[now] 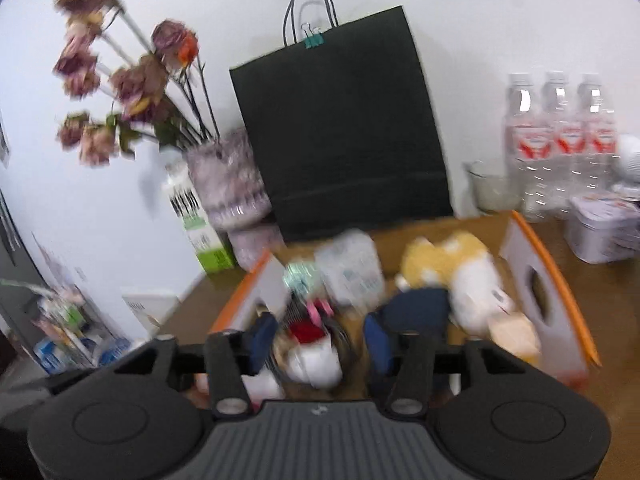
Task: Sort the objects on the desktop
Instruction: 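Grasp a white cap with left gripper while right gripper grasps another cap, then grasp the purple pouch with left gripper while right gripper grasps a white cap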
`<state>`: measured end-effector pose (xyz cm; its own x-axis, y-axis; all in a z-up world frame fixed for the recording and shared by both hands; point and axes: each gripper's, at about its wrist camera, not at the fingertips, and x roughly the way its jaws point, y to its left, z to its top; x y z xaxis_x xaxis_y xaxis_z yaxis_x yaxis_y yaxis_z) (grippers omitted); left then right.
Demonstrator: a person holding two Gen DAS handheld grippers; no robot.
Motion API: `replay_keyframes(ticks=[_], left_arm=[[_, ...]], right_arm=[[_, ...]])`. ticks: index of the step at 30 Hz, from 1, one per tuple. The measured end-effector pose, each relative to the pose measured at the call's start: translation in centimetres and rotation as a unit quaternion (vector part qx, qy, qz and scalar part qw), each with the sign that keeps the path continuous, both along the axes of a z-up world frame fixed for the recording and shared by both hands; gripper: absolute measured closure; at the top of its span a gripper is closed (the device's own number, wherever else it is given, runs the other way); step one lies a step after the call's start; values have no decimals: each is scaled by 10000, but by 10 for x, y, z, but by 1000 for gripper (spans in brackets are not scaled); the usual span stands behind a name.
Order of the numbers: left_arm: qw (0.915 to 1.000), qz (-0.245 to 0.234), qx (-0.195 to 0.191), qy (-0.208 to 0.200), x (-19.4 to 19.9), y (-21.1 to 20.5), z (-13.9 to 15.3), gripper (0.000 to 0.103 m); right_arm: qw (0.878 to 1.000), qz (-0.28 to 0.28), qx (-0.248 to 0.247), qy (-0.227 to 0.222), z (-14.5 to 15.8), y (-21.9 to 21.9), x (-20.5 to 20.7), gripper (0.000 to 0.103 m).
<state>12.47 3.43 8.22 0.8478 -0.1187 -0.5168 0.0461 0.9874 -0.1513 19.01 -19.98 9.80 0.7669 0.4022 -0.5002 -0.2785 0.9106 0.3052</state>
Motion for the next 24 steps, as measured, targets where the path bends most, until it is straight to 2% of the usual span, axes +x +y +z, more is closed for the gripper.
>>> replay_keyframes(ticks=[1,6,9,14,19,24], left_arm=[[10000,9,-4,-32,-16,-4,-5,7],[9994,-62,326,56,-75,-22,-30,5],[9983,-158,543,136,-96,-28,-44,4],[9972,-364,598,280,-125,-36,-61,3],[9969,-386,645,217,-158,-36,-69,3],[9980,-326,527,121,-181,-30,-65,3]], right_arm=[[9998,-10,-177,-1,-5,0,-15,47],[9935,103,-1134,27,-30,3,-81,46],[9894,64,-1452,58,-43,-2,-116,37],[9864,-27,-1629,225,-62,-18,-160,35],[9833,-69,-1819,18,-74,-39,-208,35],[9858,-174,-1668,21,-78,-53,-242,33]])
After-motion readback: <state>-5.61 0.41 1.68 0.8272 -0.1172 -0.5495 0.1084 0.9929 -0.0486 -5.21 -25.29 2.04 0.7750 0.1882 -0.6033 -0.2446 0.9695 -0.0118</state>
